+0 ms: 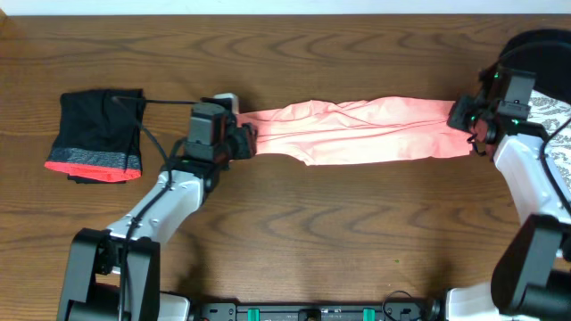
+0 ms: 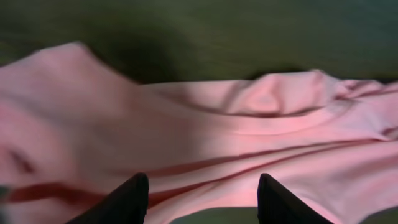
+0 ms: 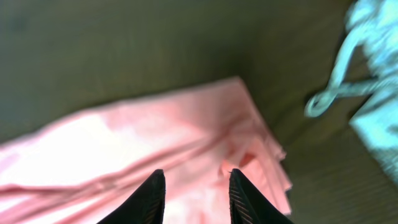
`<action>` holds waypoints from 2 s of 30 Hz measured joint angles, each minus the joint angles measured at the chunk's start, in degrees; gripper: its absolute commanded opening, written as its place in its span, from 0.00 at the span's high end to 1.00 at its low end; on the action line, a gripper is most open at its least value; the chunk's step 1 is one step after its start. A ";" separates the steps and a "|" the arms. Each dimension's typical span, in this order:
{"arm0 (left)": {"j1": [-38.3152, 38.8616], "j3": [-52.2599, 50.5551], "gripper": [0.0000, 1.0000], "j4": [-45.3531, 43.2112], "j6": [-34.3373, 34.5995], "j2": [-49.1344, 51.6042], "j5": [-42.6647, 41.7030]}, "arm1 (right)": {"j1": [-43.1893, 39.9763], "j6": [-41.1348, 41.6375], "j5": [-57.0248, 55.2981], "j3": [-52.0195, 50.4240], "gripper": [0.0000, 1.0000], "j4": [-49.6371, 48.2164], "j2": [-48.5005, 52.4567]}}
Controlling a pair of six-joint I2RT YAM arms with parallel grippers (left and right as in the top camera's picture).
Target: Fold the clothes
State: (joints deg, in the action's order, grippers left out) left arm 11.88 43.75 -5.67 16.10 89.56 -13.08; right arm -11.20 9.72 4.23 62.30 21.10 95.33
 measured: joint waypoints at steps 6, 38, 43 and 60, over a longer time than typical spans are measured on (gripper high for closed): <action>-4.92 0.00 0.38 5.46 0.35 0.00 0.04 | 0.04 -2.14 1.09 -0.07 0.66 2.16 7.93; -15.63 0.68 0.19 -10.93 0.55 14.16 -11.58 | 0.04 -3.45 1.20 1.77 0.68 3.52 14.32; -15.76 1.73 0.32 -8.52 0.42 14.73 -16.57 | 0.04 -3.45 1.20 1.77 0.69 3.54 14.32; -16.81 1.46 0.94 -4.22 0.61 14.43 -20.33 | 0.04 -3.65 0.98 1.84 0.70 3.74 14.27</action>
State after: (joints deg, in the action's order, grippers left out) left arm -4.93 45.21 -9.89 16.71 103.98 -33.41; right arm -11.16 6.07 5.21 64.14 24.84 109.60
